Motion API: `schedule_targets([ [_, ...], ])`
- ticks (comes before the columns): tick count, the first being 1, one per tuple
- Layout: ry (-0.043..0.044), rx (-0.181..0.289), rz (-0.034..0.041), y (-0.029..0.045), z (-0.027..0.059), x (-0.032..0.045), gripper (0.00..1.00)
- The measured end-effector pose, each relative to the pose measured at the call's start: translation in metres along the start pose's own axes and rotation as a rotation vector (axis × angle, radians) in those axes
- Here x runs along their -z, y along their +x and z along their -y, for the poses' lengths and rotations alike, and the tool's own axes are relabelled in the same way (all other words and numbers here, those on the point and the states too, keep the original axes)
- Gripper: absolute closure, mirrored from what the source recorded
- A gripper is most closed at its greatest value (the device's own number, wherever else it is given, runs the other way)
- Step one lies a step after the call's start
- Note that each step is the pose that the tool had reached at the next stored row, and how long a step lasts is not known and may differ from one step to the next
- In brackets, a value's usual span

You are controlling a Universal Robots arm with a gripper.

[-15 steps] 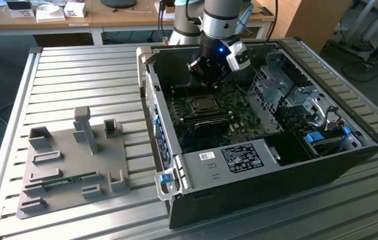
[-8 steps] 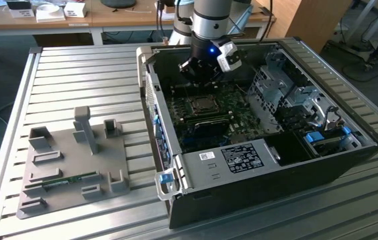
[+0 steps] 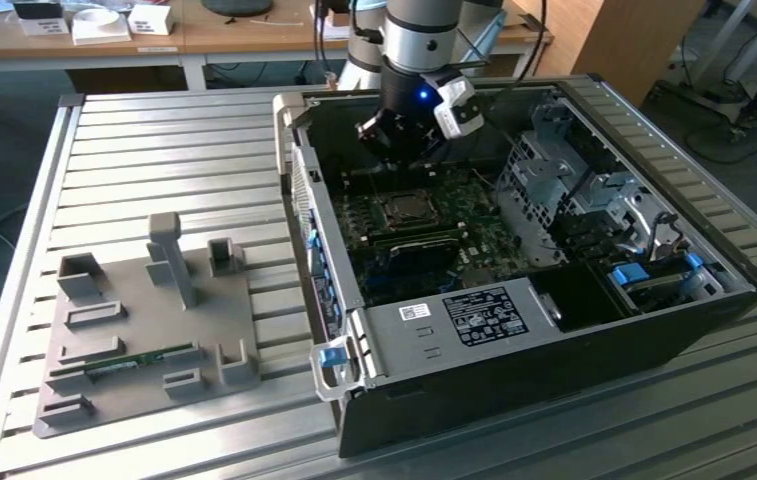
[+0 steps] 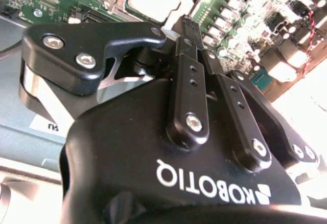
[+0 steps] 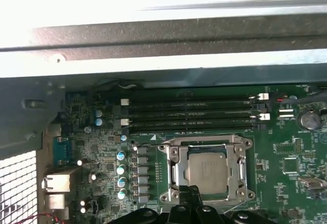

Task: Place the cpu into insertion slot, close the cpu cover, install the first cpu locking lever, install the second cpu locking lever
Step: 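Install the first cpu locking lever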

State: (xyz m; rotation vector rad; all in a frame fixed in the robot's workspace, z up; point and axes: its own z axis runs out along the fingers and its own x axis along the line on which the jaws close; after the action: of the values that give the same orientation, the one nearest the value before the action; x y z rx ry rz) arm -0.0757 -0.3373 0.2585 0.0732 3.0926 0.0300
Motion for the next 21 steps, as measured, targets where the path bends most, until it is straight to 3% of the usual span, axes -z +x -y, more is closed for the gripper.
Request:
schedule_targets([
  [5, -0.0002, 0.0, 0.0029, 0.0047, 0.0002, 0.0014, 0.89],
  [14, -0.0003, 0.0, 0.0055, 0.0357, 0.0021, 0.002, 0.89],
  [21, -0.0003, 0.0, 0.0059, 0.0472, 0.0026, 0.0025, 0.89],
])
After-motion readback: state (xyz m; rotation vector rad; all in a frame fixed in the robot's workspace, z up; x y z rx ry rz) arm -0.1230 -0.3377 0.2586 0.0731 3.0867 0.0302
